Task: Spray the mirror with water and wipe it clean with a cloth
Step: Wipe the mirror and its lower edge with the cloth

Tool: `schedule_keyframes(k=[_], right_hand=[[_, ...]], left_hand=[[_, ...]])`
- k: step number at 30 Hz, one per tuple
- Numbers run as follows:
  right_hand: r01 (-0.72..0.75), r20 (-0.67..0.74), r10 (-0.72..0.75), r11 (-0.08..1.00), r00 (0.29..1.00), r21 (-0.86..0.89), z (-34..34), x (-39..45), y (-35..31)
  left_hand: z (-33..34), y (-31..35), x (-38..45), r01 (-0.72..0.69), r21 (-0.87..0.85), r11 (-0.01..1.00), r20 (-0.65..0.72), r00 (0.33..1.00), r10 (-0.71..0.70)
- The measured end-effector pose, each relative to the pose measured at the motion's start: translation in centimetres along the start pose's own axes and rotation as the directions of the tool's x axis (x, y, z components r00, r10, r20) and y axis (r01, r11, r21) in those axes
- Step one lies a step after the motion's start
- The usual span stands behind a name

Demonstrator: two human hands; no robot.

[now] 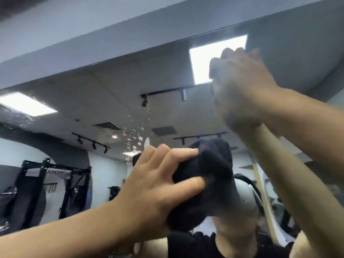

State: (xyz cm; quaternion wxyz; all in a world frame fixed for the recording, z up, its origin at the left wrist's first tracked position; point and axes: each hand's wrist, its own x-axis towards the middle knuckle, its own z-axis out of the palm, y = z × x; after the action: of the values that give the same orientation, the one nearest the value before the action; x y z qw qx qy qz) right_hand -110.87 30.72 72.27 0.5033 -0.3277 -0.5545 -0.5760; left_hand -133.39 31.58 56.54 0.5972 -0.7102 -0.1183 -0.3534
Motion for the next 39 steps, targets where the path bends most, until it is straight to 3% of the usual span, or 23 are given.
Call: schedule_keyframes(k=[3, 7, 12, 14, 16, 18, 21, 23, 28, 32, 35, 39], right_hand=[[0.036, -0.09, -0.03, 0.997, 0.996, 0.072, 1.2, 0.4, -2.5], [0.092, -0.038, -0.088, 0.991, 0.995, 0.1, 3.0, 0.3, -3.3], [0.067, -0.025, -0.064, 0.988, 0.998, 0.137, 2.9, 0.1, -3.0], [0.068, -0.019, -0.066, 0.985, 0.998, 0.161, 2.9, 0.0, -3.0], [0.089, -0.025, -0.086, 0.984, 0.996, 0.155, 3.1, 0.1, -2.8], [0.095, -0.025, -0.093, 0.984, 0.995, 0.149, 3.5, 0.1, -2.7], [0.09, -0.045, -0.085, 0.988, 0.995, 0.123, 3.6, 0.0, -2.5], [0.084, -0.044, -0.079, 0.988, 0.996, 0.127, 3.5, -0.1, -2.7], [0.08, -0.035, -0.076, 0.989, 0.997, 0.123, 3.5, 0.0, -2.8], [0.037, -0.022, -0.035, 0.997, 0.999, 0.069, 3.0, 0.0, -3.7], [-0.015, 0.045, 0.015, 1.0, 0.999, -0.005, 2.0, 0.7, -6.0], [0.141, -0.032, -0.138, 0.983, 0.99, 0.121, 1.6, 0.8, -9.0]], left_hand=[[-0.4, -0.3, -2.1, -0.101, -0.049, 0.994, 0.039, 0.994, 0.103], [-1.2, -4.8, -1.3, -0.155, 0.022, 0.988, 0.054, 0.987, 0.154], [-2.2, -14.0, 3.1, 0.074, 0.178, 0.981, 0.008, 0.997, -0.076], [-2.7, -18.1, 5.8, 0.188, 0.224, 0.956, -0.074, 0.982, -0.176], [-2.9, -22.0, 8.8, 0.38, 0.276, 0.883, -0.171, 0.923, -0.344], [-2.9, -24.5, 11.8, 0.593, 0.312, 0.743, -0.222, 0.805, -0.55], [-1.6, -24.4, 14.3, 0.704, 0.325, 0.631, -0.295, 0.71, -0.64], [-1.1, -23.3, 13.9, 0.685, 0.33, 0.649, -0.32, 0.728, -0.606], [-0.8, -19.2, 9.2, 0.467, 0.29, 0.836, -0.306, 0.872, -0.381], [-1.1, -12.9, 4.4, 0.269, 0.238, 0.933, -0.201, 0.954, -0.224], [-1.2, -7.7, 0.7, 0.154, 0.155, 0.976, -0.078, 0.987, -0.143], [-1.6, -4.1, -3.0, 0.026, 0.031, 0.999, -0.002, 1.0, -0.026]])
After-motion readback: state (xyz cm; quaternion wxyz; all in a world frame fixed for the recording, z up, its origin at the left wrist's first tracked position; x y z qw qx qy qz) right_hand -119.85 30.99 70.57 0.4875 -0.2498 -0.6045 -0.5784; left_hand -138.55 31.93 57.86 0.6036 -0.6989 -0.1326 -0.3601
